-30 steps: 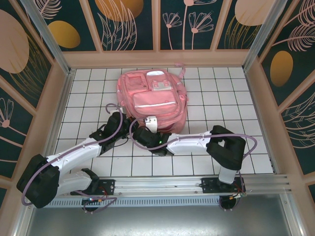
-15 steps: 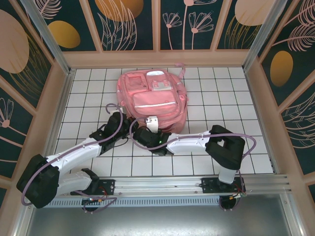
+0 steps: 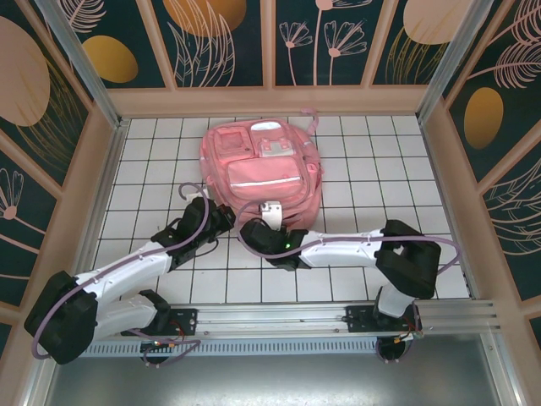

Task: Pack the student bag

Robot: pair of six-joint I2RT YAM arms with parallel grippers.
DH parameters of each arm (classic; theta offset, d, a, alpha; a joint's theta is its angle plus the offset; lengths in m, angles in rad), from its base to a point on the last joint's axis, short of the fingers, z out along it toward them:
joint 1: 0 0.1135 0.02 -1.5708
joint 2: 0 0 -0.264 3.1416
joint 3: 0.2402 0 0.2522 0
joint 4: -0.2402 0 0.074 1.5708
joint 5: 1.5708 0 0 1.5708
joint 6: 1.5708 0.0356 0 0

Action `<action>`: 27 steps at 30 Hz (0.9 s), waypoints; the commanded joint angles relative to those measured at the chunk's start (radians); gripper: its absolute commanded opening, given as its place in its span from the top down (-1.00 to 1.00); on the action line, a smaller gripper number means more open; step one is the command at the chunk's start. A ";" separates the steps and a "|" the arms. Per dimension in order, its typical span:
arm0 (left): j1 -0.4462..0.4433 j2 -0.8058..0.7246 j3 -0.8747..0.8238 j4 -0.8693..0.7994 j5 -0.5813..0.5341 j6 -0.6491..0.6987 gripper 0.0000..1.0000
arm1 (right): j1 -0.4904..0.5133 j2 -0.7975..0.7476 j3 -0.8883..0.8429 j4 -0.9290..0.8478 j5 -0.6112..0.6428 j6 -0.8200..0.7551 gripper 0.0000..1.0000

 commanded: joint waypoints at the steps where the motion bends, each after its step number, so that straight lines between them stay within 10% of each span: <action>1: 0.045 -0.041 -0.015 0.009 -0.156 0.006 1.00 | -0.029 -0.054 -0.062 -0.161 0.046 0.048 1.00; 18: 0.209 -0.129 -0.044 -0.062 -0.044 0.109 1.00 | -0.124 -0.160 -0.197 -0.072 -0.045 -0.050 1.00; 21: 0.209 -0.159 -0.049 -0.052 0.088 0.101 0.23 | -0.106 -0.160 -0.185 -0.002 -0.085 -0.103 1.00; 27: 0.191 -0.260 -0.044 -0.148 0.216 -0.005 0.27 | -0.066 -0.098 -0.122 0.008 -0.074 -0.129 1.00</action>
